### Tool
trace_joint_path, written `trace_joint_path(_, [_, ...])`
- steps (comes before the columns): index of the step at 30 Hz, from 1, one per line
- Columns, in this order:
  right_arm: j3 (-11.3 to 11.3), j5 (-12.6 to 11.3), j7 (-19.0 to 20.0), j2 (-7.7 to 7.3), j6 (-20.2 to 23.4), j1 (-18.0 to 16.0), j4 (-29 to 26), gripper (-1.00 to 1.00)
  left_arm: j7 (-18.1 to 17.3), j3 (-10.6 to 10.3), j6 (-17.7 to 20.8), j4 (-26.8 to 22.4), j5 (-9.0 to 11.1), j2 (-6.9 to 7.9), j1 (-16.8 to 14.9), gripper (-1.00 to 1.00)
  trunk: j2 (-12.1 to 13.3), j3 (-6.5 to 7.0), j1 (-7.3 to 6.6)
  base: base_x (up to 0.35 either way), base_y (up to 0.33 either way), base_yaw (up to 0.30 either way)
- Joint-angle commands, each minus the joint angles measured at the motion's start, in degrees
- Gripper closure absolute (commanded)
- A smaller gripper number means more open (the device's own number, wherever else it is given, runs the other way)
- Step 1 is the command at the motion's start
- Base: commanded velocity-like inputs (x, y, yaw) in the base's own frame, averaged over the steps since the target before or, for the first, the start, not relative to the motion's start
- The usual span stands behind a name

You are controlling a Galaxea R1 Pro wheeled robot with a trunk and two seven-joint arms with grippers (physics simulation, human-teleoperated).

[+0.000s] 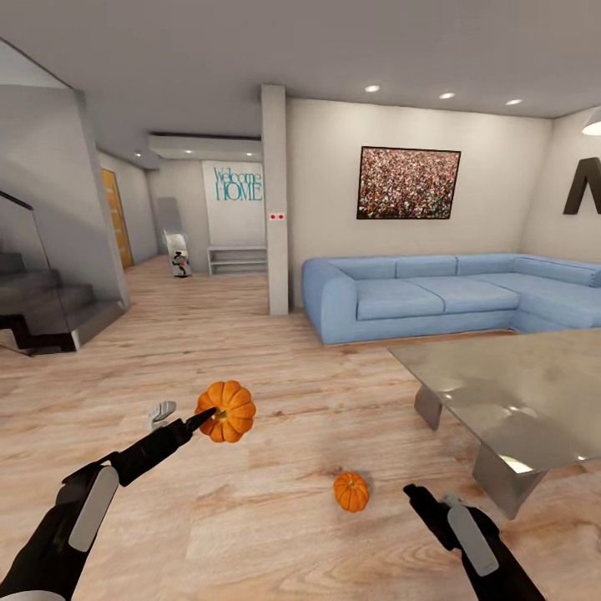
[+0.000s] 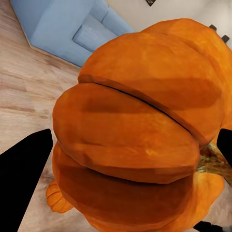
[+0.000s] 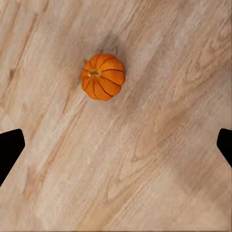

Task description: Place each of the two pumpkins and all three candles from the living room inside a cabinet in the living room (use any cabinet), then make sure every cabinet is closed, and position the cauldron so it is next to a table in the living room.

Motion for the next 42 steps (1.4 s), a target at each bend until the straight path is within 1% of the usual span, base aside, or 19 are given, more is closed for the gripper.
trace_joint_path(1, [0.02,-0.53,-0.36,0.36,-0.15,-0.17,0.23,-1.00,0.02,0.06,0.39,0.00,0.29,0.02,-0.03,1.00,-0.03,-0.06,-0.01,0.000,0.000,0.000])
trace_joint_path(2, [0.19,-0.45,-0.24,0.93,-0.93,-0.80,1.07,-1.00,-0.02,0.06,0.39,0.01,0.29,0.02,-0.03,1.00,-0.03,-0.06,-0.01,0.000,0.000,0.000])
trace_joint_path(3, [0.34,-0.39,-0.20,1.15,-1.41,-1.29,1.67,-1.00,-0.06,0.06,0.38,0.02,0.28,0.02,-0.03,1.00,-0.03,-0.06,-0.01,0.000,0.000,0.000])
trace_joint_path(5, [1.51,-0.21,0.01,1.63,-3.02,-4.22,4.87,-1.00,-0.09,0.06,0.38,0.03,0.28,0.02,-0.03,1.00,-0.03,-0.06,-0.01,0.014,0.004,0.000])
trace_joint_path(6, [1.89,-0.20,0.18,1.69,-3.26,-4.94,5.64,-1.00,-0.09,0.06,0.38,0.03,0.28,0.02,-0.03,1.00,-0.03,-0.06,-0.01,0.060,0.024,0.000])
trace_joint_path(7, [2.62,-0.19,0.99,1.78,-3.60,-6.10,6.92,-1.00,-0.06,0.06,0.38,0.05,0.29,0.04,-0.07,1.00,-0.03,-0.06,-0.01,0.128,0.074,0.000])
trace_joint_path(9, [3.20,-0.15,2.61,1.84,-3.85,-6.86,7.84,-1.00,0.04,0.06,0.38,0.08,0.30,0.06,-0.09,1.00,-0.03,-0.06,-0.01,0.165,0.102,0.000])
trace_joint_path(10, [3.63,-0.10,4.57,1.87,-4.01,-7.34,8.79,-1.00,0.15,0.06,0.38,0.10,0.29,0.08,-0.10,1.00,-0.03,-0.06,-0.01,0.207,0.133,0.000])
trace_joint_path(12, [4.09,0.01,7.07,1.87,-4.15,-7.76,10.06,-1.00,0.24,0.06,0.38,0.11,0.28,0.09,-0.11,1.00,-0.03,-0.06,-0.01,0.226,0.147,0.000])
trace_joint_path(14, [4.37,0.05,8.40,1.83,-4.23,-7.98,10.79,-1.00,0.28,0.06,0.38,0.12,0.28,0.08,-0.12,1.00,-0.03,-0.06,-0.01,0.243,0.160,0.000])
trace_joint_path(17, [4.52,0.03,9.26,1.75,-4.27,-8.11,11.43,-1.00,0.36,0.06,0.38,0.13,0.28,0.05,-0.12,1.00,-0.03,-0.06,-0.01,0.253,0.168,0.000])
trace_joint_path(23, [4.28,-0.60,9.86,1.52,-4.37,-8.19,14.99,-1.00,0.29,0.06,0.38,0.13,0.35,0.07,-0.12,1.00,-0.03,-0.06,-0.01,0.206,0.121,0.000])
trace_joint_path(27, [4.02,-0.76,10.02,1.44,-4.77,-8.20,17.39,-1.00,-0.03,0.06,0.34,0.13,0.51,0.05,-0.10,1.00,-0.03,-0.06,-0.01,0.051,0.026,0.000])
trace_joint_path(31, [3.98,-0.78,10.06,1.43,-7.65,-8.20,18.46,-1.00,-0.11,0.06,0.31,0.13,0.56,0.09,-0.07,1.00,-0.03,-0.06,-0.01,0.013,0.051,0.000])
trace_joint_path(33, [3.88,-0.78,10.15,1.39,-8.42,-8.20,18.79,-1.00,0.04,0.06,0.30,0.13,0.49,0.10,-0.10,1.00,-0.03,-0.06,-0.01,0.004,0.162,0.000])
trace_joint_path(42, [3.61,-0.92,10.34,1.16,-9.09,-8.20,20.13,-1.00,0.31,0.06,0.23,0.13,0.45,0.06,-0.06,1.00,-0.03,-0.06,-0.01,0.001,0.048,0.000])
